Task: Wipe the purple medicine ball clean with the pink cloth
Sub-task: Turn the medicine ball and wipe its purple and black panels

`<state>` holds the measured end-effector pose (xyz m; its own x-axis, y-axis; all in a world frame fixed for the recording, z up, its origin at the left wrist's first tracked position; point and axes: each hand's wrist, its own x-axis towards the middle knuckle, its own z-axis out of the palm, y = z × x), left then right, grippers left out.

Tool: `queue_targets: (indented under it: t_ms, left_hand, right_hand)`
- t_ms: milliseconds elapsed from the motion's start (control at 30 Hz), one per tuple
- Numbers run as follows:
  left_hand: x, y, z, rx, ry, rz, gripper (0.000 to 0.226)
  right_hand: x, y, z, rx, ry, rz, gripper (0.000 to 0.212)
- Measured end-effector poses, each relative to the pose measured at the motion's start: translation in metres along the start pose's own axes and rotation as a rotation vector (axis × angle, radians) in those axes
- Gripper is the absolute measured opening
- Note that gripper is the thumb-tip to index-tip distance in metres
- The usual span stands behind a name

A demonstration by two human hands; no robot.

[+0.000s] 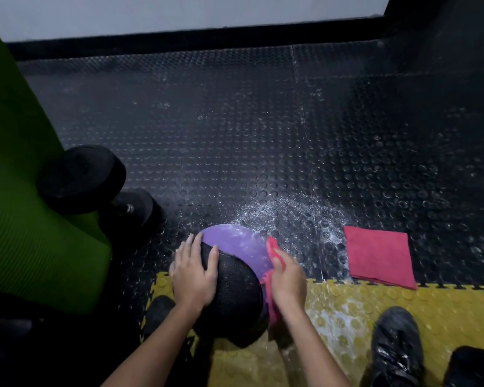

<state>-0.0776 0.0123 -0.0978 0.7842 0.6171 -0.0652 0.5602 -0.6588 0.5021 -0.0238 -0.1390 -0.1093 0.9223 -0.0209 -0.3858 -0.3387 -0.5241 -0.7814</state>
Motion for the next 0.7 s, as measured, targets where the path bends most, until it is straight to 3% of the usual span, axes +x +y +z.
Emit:
queue_targets:
  t_ms: [33,100,233,300,400,433,500,600,700]
  left_hand:
    - [0.000,0.001,0.000,0.010,-0.009,0.010,0.089]
    - [0.001,0.001,0.000,0.016,-0.016,0.019,0.089]
    - [0.004,-0.005,-0.001,-0.022,0.011,0.010,0.089]
    - [0.003,-0.005,-0.002,-0.024,0.012,0.006,0.089]
    - [-0.001,0.000,-0.002,0.023,-0.014,0.025,0.089]
    - [-0.001,0.002,-0.001,0.041,-0.020,0.032,0.089]
    - [-0.001,0.006,0.000,0.065,-0.020,0.046,0.089]
    - [0.001,0.011,0.003,0.074,-0.020,0.059,0.088]
    - [-0.001,0.010,0.004,0.081,-0.020,0.092,0.086]
  right_hand:
    - [0.003,0.004,-0.003,0.028,-0.018,0.090,0.029]
    - [-0.002,-0.002,-0.002,-0.119,0.010,0.067,0.030]
    - [-0.032,-0.029,0.025,-0.265,0.216,-0.492,0.028]
    - [-0.022,-0.032,0.024,-0.313,0.185,-0.578,0.028]
    - [0.020,-0.029,0.008,-0.185,-0.119,-0.151,0.028]
    - [0.031,-0.029,0.000,-0.113,-0.173,-0.001,0.028]
    - [0.038,-0.033,-0.007,-0.120,-0.156,0.108,0.026]
    - [0.006,-0.041,0.003,-0.370,-0.035,-0.115,0.029]
    - [-0.032,-0.053,0.016,-0.358,0.136,-0.471,0.031]
